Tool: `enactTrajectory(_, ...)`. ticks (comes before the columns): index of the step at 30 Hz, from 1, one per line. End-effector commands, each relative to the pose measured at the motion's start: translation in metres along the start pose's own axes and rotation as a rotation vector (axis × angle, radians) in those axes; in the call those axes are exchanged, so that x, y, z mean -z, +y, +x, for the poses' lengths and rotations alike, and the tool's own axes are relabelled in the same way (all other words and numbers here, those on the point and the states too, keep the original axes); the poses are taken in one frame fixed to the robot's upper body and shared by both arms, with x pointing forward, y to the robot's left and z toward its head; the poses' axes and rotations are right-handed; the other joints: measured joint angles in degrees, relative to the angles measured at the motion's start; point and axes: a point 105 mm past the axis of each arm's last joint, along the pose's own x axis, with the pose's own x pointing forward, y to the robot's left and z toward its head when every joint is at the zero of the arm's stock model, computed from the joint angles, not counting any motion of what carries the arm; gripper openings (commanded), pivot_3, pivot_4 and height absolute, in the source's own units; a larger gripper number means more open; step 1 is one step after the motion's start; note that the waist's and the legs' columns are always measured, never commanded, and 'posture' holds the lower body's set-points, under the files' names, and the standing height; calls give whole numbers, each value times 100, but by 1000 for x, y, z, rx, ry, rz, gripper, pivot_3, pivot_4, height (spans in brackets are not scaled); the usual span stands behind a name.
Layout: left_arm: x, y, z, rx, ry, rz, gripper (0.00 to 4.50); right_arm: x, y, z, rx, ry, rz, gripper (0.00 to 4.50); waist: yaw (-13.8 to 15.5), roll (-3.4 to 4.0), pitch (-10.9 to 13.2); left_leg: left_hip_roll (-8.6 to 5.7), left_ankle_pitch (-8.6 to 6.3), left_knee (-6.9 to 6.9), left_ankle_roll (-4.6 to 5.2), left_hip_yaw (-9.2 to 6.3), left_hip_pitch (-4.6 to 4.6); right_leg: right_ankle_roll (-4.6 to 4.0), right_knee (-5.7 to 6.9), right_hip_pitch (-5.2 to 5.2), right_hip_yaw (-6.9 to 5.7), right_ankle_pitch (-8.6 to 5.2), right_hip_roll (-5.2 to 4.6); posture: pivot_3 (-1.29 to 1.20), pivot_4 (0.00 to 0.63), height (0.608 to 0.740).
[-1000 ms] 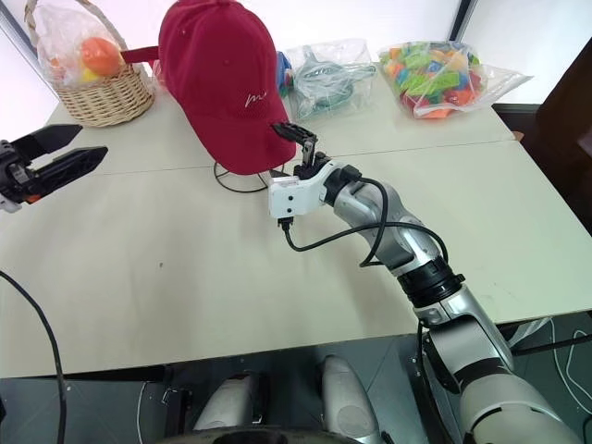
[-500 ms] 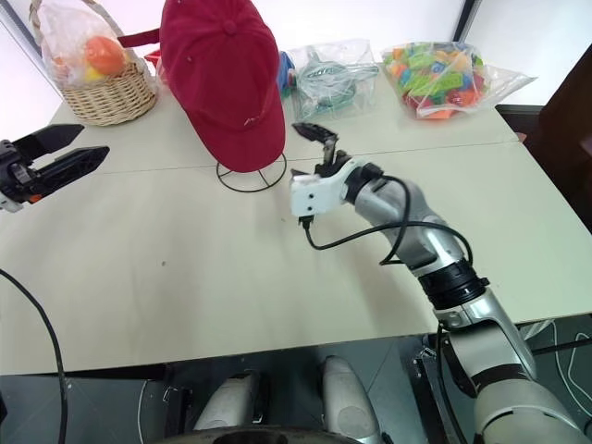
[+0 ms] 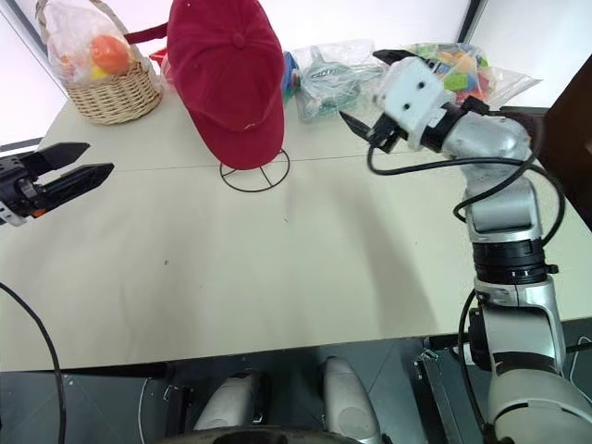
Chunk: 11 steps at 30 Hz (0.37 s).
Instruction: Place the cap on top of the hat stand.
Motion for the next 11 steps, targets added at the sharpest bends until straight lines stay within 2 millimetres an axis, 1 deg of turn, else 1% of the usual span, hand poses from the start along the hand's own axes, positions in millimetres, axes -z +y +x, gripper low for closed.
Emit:
enactTrajectory(1,-10,-1,-6,-37,-30,60,4500,-11,4,-26,-126,-26,147,4460,67,1,0,0,-3,0,5,0,0,0,-4,0,0,0,0,0,150,740)
enactTrajectory(3,-8,-3,-8,-48,-33,52,4500,-5,8,-37,-181,7,219,4460,101,1,1,0,-5,-1,9,2,0,0,-8,2,0,0,0,0,150,740)
enactTrajectory(6,-2,-6,-10,-61,-23,39,4500,9,6,-51,-192,76,276,4460,112,1,1,1,-5,1,9,5,2,0,-12,5,-1,0,-2,0,150,740)
enactTrajectory(11,16,-10,-18,-91,6,1,4500,27,5,-66,-170,142,330,4460,113,2,1,1,-5,1,9,9,4,0,-14,6,-1,0,-4,0,150,740)
